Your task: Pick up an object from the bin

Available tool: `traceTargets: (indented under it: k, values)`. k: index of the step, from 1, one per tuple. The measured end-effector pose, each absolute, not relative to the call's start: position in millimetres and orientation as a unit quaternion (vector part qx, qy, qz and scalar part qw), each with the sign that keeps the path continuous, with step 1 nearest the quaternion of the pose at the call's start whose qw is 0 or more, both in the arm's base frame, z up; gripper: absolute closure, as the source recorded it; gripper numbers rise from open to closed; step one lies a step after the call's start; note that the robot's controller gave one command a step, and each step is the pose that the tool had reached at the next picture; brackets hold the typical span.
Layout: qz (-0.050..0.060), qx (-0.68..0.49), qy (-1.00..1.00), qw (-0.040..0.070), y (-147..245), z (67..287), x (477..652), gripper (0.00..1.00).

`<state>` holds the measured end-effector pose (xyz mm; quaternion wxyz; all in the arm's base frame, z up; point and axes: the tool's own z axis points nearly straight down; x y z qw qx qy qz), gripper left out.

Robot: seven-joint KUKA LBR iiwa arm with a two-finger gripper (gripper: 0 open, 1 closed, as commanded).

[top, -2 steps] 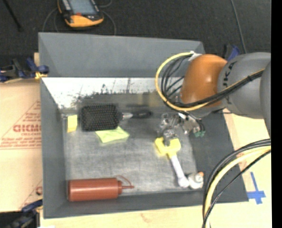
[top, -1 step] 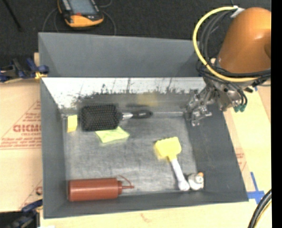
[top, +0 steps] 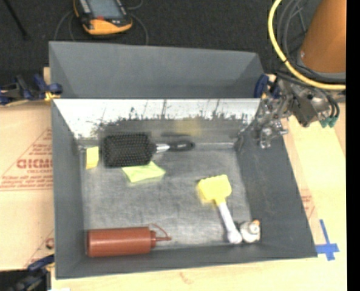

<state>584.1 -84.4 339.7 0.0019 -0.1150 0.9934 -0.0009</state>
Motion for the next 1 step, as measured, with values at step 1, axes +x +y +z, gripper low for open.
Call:
traceTargets:
  k: [1]
  values:
    - [-0.002, -0.149, 0.989, 0.007, -85.5, 298.5, 598.7, 1.0]
